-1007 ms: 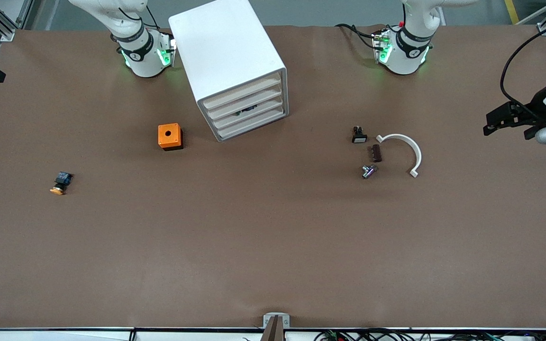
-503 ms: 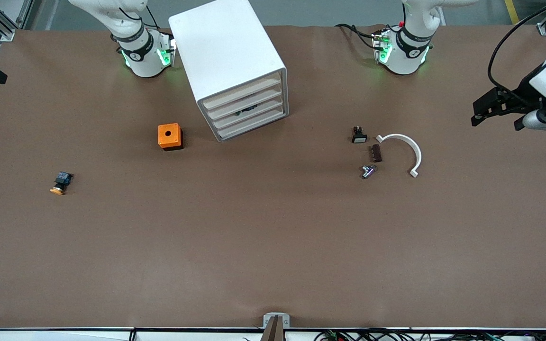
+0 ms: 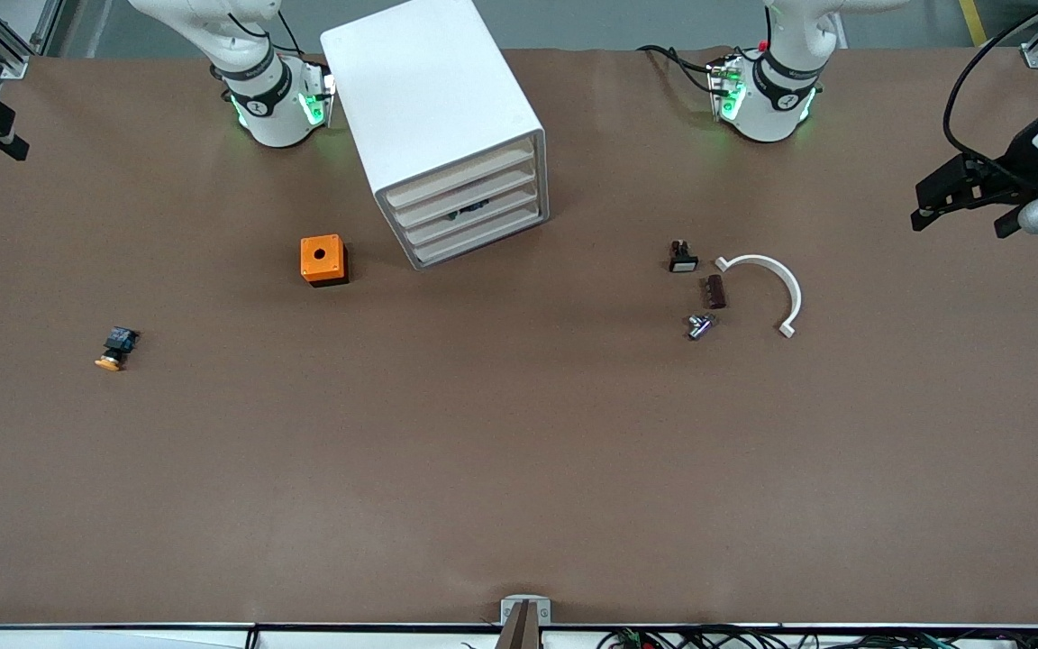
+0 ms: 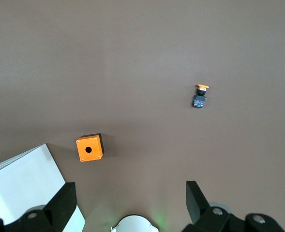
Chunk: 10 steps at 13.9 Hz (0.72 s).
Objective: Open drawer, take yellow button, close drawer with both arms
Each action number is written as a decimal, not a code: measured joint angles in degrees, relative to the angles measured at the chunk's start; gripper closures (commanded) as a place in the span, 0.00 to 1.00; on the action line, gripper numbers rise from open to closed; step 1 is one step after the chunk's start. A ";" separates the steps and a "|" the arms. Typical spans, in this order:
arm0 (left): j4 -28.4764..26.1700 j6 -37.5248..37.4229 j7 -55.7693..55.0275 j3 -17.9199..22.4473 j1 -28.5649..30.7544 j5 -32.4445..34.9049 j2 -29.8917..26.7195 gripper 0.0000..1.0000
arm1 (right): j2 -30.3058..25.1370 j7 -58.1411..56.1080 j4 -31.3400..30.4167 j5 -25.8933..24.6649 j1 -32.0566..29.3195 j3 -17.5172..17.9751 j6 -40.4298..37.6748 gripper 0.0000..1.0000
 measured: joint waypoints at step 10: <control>0.07 -0.32 -2.50 0.00 -0.01 0.00 0.65 0.00 | 0.00 0.00 0.00 0.00 0.17 0.00 0.15 0.00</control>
